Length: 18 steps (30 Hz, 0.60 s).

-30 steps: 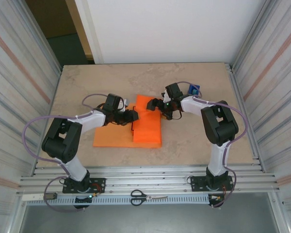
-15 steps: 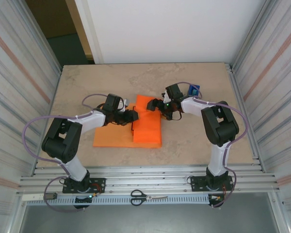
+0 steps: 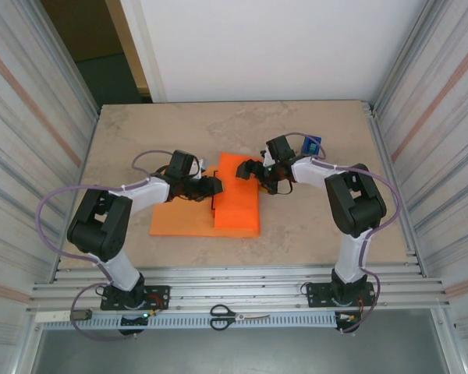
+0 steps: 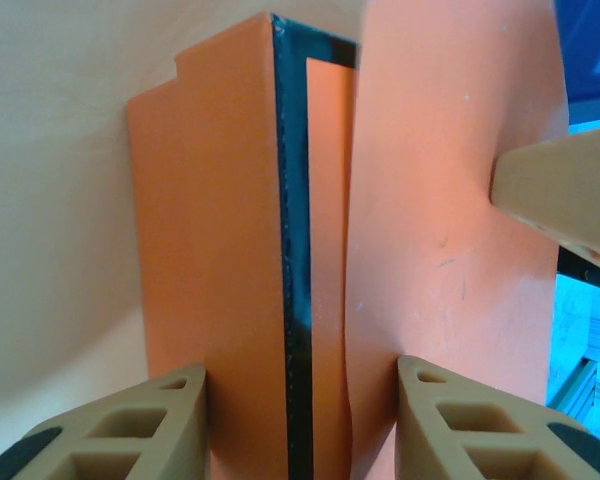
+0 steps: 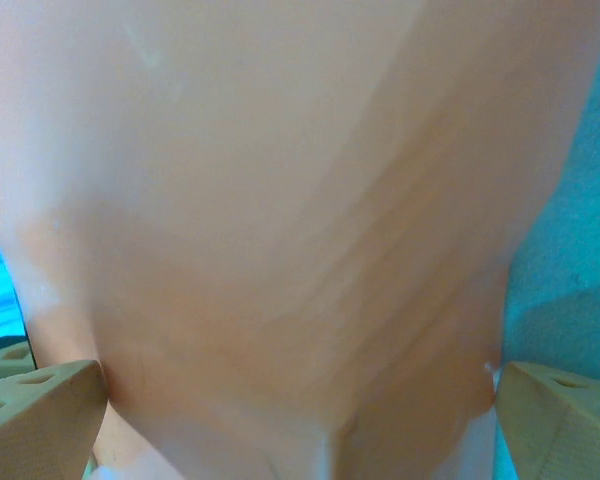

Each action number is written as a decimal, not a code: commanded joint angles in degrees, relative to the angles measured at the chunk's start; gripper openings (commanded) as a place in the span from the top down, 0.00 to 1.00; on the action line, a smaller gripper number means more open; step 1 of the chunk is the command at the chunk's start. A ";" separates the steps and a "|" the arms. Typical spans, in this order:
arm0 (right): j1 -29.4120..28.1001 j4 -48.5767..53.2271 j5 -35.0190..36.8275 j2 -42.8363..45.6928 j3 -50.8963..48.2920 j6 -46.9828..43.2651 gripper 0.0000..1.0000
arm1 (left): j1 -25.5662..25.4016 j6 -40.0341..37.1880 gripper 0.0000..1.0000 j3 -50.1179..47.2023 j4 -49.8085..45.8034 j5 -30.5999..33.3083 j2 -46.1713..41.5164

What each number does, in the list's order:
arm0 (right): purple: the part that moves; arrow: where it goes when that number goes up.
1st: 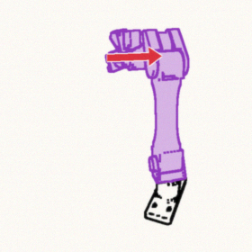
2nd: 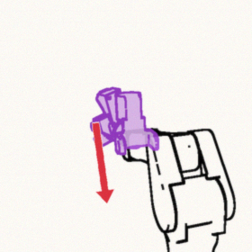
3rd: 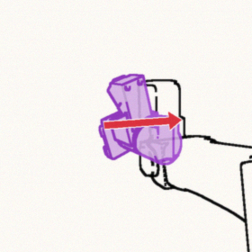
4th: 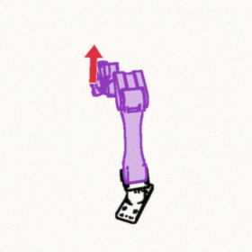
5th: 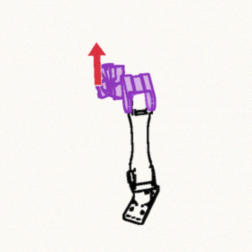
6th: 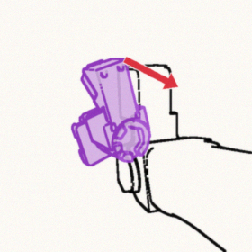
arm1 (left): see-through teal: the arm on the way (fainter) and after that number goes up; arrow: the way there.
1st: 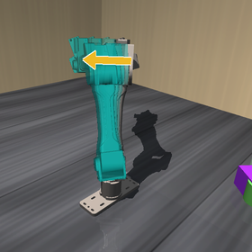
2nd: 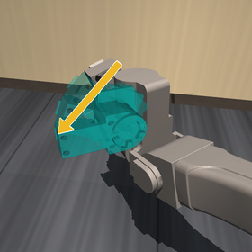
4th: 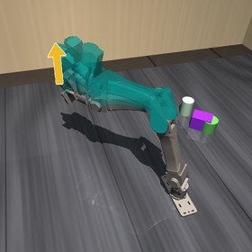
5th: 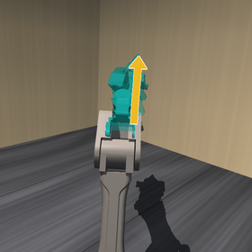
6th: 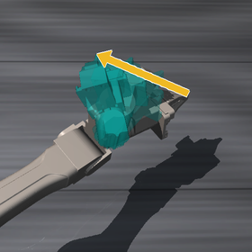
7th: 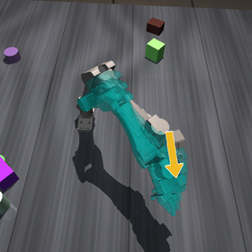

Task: Wrap the gift box in paper
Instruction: First fold the wrapping paper around the gift box.

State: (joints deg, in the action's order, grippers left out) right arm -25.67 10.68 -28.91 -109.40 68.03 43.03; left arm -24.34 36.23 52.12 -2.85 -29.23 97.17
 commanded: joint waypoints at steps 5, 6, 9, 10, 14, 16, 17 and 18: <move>-0.08 0.27 -3.81 3.97 1.23 2.67 0.02 | -0.27 -1.63 0.59 -2.96 -7.26 4.62 4.79; -0.17 0.37 -3.35 3.79 1.15 2.74 0.02 | -0.27 -1.64 0.59 -2.91 -7.26 4.62 4.79; -0.51 0.61 -2.30 2.24 1.08 3.29 0.02 | -0.27 -1.75 0.59 -2.95 -7.17 4.40 4.88; -0.69 0.40 -2.04 1.74 1.04 3.63 0.02 | -0.27 -1.74 0.59 -2.95 -7.08 4.45 4.83; -1.11 0.03 -0.16 -0.71 0.76 4.73 0.02 | -0.27 -1.71 0.59 -3.07 -7.10 4.33 4.79; -1.05 -0.31 0.44 -1.70 0.22 5.40 0.02 | -0.27 -1.80 0.59 -3.15 -7.17 4.29 4.66; -1.14 0.08 0.87 -2.18 0.03 5.33 0.02 | -0.27 -1.77 0.59 -3.25 -7.17 4.31 4.62; -1.20 0.71 1.62 -2.60 -0.19 5.31 0.02 | -0.27 -1.77 0.59 -3.21 -7.16 4.31 4.65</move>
State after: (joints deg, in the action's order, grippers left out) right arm -25.80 10.50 -28.56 -109.82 68.03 46.61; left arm -24.01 36.18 52.12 -2.72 -30.02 97.34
